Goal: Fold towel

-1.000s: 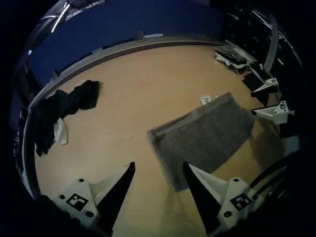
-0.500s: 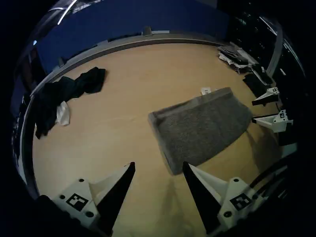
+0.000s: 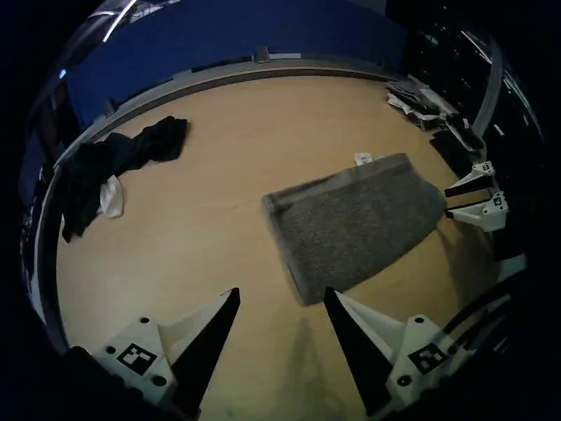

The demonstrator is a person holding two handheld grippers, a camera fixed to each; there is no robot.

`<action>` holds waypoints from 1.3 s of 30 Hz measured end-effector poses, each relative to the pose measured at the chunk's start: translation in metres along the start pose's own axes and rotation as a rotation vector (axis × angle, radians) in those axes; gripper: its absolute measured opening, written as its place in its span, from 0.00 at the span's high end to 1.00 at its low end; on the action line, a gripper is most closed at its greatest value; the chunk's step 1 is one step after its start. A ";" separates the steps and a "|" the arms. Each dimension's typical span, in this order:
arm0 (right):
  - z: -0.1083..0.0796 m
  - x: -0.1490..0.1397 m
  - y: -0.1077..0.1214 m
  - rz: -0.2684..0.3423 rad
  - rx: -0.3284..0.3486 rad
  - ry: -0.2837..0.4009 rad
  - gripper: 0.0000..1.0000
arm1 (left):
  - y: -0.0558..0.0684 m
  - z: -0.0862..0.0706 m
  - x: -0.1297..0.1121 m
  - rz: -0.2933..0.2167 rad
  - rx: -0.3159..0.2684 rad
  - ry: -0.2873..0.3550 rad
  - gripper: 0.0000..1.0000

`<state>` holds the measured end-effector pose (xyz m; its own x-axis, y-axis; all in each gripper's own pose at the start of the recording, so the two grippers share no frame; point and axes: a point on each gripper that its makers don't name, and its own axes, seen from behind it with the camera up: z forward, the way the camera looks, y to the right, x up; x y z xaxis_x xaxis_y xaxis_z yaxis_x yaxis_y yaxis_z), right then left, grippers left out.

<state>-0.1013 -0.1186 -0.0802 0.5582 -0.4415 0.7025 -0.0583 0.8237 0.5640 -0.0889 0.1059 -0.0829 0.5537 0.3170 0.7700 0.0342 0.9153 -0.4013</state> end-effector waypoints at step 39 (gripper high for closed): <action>0.003 -0.005 0.004 -0.005 0.007 -0.012 0.99 | 0.000 0.001 -0.004 -0.007 -0.010 -0.010 0.11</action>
<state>-0.1071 -0.1147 -0.0801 0.5488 -0.4501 0.7045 -0.0616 0.8187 0.5710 -0.0920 0.1048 -0.0857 0.5448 0.3135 0.7778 0.0460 0.9149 -0.4010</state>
